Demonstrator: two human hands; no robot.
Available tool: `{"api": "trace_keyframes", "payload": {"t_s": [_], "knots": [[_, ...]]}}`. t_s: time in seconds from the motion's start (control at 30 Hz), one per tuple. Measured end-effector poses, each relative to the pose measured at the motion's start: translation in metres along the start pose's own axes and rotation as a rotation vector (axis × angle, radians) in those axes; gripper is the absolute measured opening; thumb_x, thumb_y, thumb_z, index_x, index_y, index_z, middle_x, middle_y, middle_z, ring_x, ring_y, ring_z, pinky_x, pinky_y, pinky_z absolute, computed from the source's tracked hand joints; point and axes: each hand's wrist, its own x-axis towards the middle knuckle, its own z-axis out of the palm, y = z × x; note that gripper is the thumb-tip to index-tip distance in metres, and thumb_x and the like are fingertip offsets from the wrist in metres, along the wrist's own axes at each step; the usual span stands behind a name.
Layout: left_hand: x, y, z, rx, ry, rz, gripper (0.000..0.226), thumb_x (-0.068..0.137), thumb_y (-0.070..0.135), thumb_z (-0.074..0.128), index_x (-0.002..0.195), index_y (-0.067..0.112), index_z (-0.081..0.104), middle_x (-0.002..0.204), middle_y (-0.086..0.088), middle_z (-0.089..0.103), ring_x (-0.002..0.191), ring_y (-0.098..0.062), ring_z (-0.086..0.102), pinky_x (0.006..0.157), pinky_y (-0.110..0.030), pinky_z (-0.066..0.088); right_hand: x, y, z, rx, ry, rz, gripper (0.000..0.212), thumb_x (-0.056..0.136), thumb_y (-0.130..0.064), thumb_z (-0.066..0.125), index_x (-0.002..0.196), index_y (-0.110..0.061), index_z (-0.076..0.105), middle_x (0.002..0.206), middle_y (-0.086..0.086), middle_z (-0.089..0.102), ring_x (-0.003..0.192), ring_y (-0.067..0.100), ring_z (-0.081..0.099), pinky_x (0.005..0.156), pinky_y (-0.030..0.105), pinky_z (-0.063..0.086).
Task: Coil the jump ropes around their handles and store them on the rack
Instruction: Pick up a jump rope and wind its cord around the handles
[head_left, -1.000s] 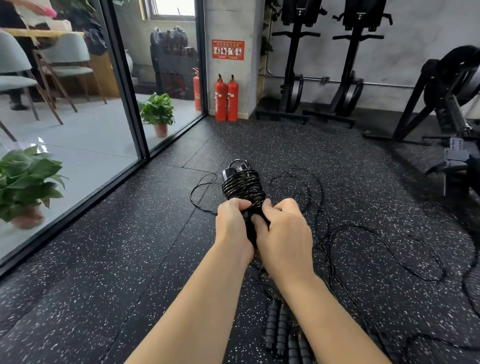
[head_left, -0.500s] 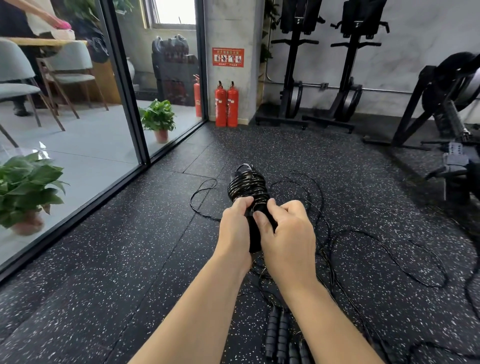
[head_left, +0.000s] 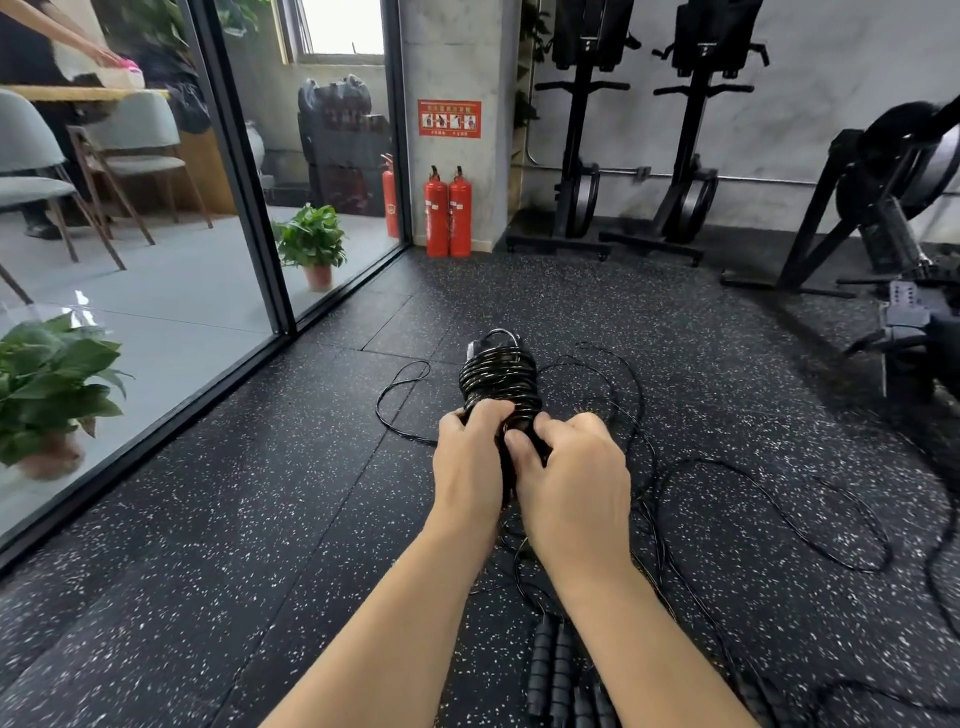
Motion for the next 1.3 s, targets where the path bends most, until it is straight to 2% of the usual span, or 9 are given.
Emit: {"api": "trace_keyframes", "payload": {"t_s": [0.17,0.3,0.4,0.6,0.73,0.93,1.1,1.2,1.3], "knots": [[0.000,-0.002,0.000,-0.053,0.016,-0.093,0.074,0.052,0.049,0.062,0.113,0.007,0.061,0.103,-0.011,0.067,0.083,-0.023,0.060,0.066,-0.034,0.045,-0.003,0.000,0.000,-0.060,-0.008,-0.016,0.026,0.097,-0.037,0.050,0.093,-0.014,0.063,0.086,-0.003,0.042,0.066,0.017,0.040,0.060,0.030,0.028],[0.001,-0.003,0.002,-0.136,0.010,-0.124,0.074,0.055,0.042,0.063,0.122,0.010,0.058,0.122,-0.019,0.065,0.090,-0.023,0.062,0.074,-0.038,0.047,-0.003,0.001,0.000,-0.094,-0.030,-0.032,0.031,0.099,-0.037,0.045,0.109,-0.012,0.061,0.092,-0.002,0.041,0.069,0.017,0.040,0.062,0.030,0.029],[0.002,-0.004,0.002,-0.186,-0.011,-0.157,0.074,0.059,0.038,0.063,0.127,0.009,0.055,0.124,-0.020,0.064,0.088,-0.023,0.060,0.074,-0.038,0.048,-0.002,0.002,0.001,-0.117,-0.060,-0.044,0.035,0.100,-0.036,0.043,0.121,-0.013,0.058,0.094,-0.003,0.040,0.072,0.016,0.042,0.063,0.029,0.032],[0.001,0.001,0.000,-0.206,-0.084,-0.197,0.086,0.051,0.039,0.071,0.130,0.010,0.056,0.122,-0.016,0.068,0.086,-0.026,0.068,0.061,-0.031,0.055,-0.001,0.002,0.002,-0.049,-0.013,-0.040,0.033,0.095,-0.034,0.056,0.120,-0.014,0.065,0.093,-0.002,0.047,0.073,0.019,0.051,0.064,0.030,0.037],[0.002,-0.001,0.000,-0.153,-0.091,-0.159,0.087,0.049,0.042,0.075,0.127,0.008,0.058,0.118,-0.020,0.068,0.082,-0.026,0.069,0.057,-0.030,0.053,-0.001,0.001,0.004,0.041,0.045,-0.049,0.028,0.093,-0.033,0.059,0.111,-0.013,0.069,0.093,0.000,0.050,0.074,0.021,0.055,0.066,0.033,0.045],[0.007,-0.001,0.000,-0.142,-0.042,-0.144,0.072,0.060,0.040,0.070,0.123,0.007,0.060,0.090,-0.008,0.065,0.069,-0.022,0.063,0.052,-0.026,0.048,-0.001,0.001,0.006,0.124,0.078,-0.091,0.028,0.091,-0.030,0.064,0.111,-0.011,0.070,0.098,-0.001,0.052,0.077,0.018,0.057,0.072,0.034,0.049],[0.004,0.001,0.001,-0.110,-0.022,-0.052,0.034,0.082,0.027,0.070,0.105,0.005,0.059,0.078,-0.007,0.060,0.059,-0.019,0.057,0.040,-0.020,0.041,0.011,0.009,-0.001,0.457,0.019,0.104,0.023,0.090,-0.028,0.065,0.108,-0.016,0.074,0.100,-0.004,0.067,0.092,0.007,0.062,0.087,0.024,0.049],[0.004,0.000,0.001,-0.060,-0.071,0.002,0.040,0.082,0.030,0.073,0.107,0.003,0.060,0.082,-0.008,0.064,0.065,-0.022,0.062,0.045,-0.024,0.045,0.014,0.012,-0.004,0.628,-0.032,0.282,0.020,0.085,-0.029,0.071,0.101,-0.018,0.068,0.093,-0.005,0.069,0.082,0.005,0.064,0.072,0.020,0.052],[0.003,0.000,-0.002,-0.029,-0.155,0.026,0.025,0.090,0.026,0.068,0.105,0.008,0.057,0.071,0.001,0.064,0.050,-0.009,0.061,0.039,-0.018,0.041,0.015,0.013,-0.006,0.784,-0.132,0.436,0.023,0.083,-0.029,0.072,0.101,-0.017,0.065,0.087,-0.004,0.069,0.073,0.005,0.065,0.057,0.018,0.047]]}}
